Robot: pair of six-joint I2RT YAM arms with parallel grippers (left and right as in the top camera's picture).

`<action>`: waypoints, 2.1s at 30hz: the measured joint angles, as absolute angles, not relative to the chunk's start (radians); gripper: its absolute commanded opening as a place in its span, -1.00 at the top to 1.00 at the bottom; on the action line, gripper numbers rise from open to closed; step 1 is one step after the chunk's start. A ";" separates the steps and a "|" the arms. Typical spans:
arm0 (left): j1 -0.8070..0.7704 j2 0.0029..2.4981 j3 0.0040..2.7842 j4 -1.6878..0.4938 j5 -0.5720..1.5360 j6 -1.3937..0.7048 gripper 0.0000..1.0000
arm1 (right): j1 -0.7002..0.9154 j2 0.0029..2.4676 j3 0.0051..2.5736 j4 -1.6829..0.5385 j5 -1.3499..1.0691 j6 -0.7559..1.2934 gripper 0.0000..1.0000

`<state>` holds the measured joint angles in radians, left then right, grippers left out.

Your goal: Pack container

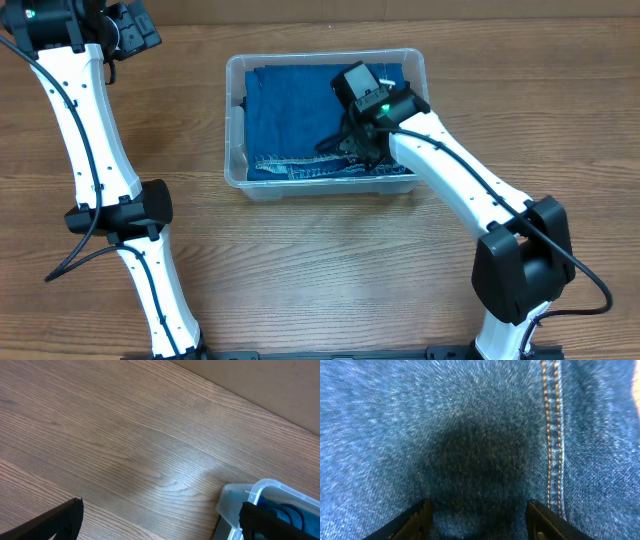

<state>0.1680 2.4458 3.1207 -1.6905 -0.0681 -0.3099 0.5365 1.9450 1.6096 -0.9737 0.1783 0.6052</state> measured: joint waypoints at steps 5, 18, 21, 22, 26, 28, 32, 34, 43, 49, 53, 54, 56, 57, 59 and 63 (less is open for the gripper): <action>0.168 2.446 3.121 -1.690 -0.068 -0.310 -1.00 | 0.520 1.946 1.629 -0.985 0.145 0.567 -0.39; 0.168 2.446 3.121 -1.691 -0.068 -0.310 -1.00 | 0.696 2.026 1.826 -1.022 -0.022 0.490 -0.50; 0.168 2.446 3.121 -1.691 -0.068 -0.310 -1.00 | 0.694 2.095 1.808 -1.004 -0.022 0.505 -0.50; 0.168 2.446 3.121 -1.691 -0.068 -0.310 -1.00 | 0.694 2.103 1.808 -0.999 -0.020 0.506 -0.51; 0.168 2.446 3.121 -1.690 -0.068 -0.310 -1.00 | 0.694 2.105 1.815 -1.010 -0.014 0.513 -0.59; 0.168 2.446 3.121 -1.691 -0.068 -0.310 -1.00 | 0.686 2.110 1.876 -1.103 -0.002 0.515 -0.83; 0.168 2.446 3.121 -1.691 -0.068 -0.310 -1.00 | 0.593 2.107 2.139 -1.340 0.096 0.519 -1.00; 0.168 2.446 3.121 -1.690 -0.068 -0.310 -1.00 | 0.531 2.082 2.254 -1.460 0.157 0.519 -1.00; 0.168 2.446 3.121 -1.691 -0.068 -0.310 -1.00 | 0.297 1.948 2.323 -1.695 0.389 0.451 -1.00; 0.168 2.446 3.121 -1.691 -0.068 -0.310 -1.00 | -0.010 1.894 2.323 -1.624 0.262 0.424 -1.00; 0.168 2.446 3.121 -1.691 -0.068 -0.310 -1.00 | -0.078 1.723 2.259 -1.319 0.163 0.303 -1.00; 0.168 2.446 3.121 -1.691 -0.068 -0.310 -1.00 | -0.080 1.645 2.202 -1.235 0.152 0.277 -1.00; 0.168 2.446 3.121 -1.690 -0.068 -0.310 -1.00 | -0.079 1.479 2.062 -1.089 0.128 0.245 -1.00; 0.168 2.446 3.121 -1.690 -0.068 -0.310 -1.00 | -0.079 1.389 1.954 -0.991 0.117 0.234 -1.00; 0.168 2.446 3.121 -1.691 -0.068 -0.310 -1.00 | -0.079 1.228 1.736 -0.865 0.092 0.227 -1.00; 0.168 2.445 3.121 -1.690 -0.072 -0.310 -1.00 | -0.079 0.950 1.268 -0.629 0.054 0.215 -1.00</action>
